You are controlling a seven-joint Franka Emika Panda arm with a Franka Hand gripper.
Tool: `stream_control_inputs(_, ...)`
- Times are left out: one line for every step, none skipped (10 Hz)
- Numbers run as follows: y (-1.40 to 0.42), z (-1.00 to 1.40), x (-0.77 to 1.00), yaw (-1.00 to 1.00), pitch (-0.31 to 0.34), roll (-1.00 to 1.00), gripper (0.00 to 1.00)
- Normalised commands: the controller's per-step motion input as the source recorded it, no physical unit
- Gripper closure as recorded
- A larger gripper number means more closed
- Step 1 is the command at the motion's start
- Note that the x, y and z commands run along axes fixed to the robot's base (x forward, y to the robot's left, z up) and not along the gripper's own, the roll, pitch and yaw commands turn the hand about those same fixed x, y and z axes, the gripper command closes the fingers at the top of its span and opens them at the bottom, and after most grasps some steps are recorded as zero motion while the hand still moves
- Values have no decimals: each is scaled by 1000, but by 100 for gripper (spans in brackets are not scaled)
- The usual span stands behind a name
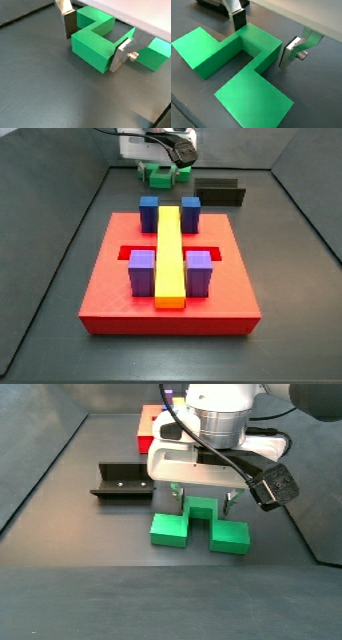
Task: Pick up the green object. Move up. Place the green object on the fixture. Regrasp the green object. Move to above the board. Insert the green object.
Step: Pick up the green object.
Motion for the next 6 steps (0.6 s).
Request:
stream_control_inputs(0, 0, 0, 0, 0, 0, 100)
stream_control_inputs(0, 0, 0, 0, 0, 0, 100)
stream_control_inputs(0, 0, 0, 0, 0, 0, 100)
stream_control_inputs(0, 0, 0, 0, 0, 0, 100)
stream_control_inputs(0, 0, 0, 0, 0, 0, 100)
stream_control_inputs(0, 0, 0, 0, 0, 0, 100)
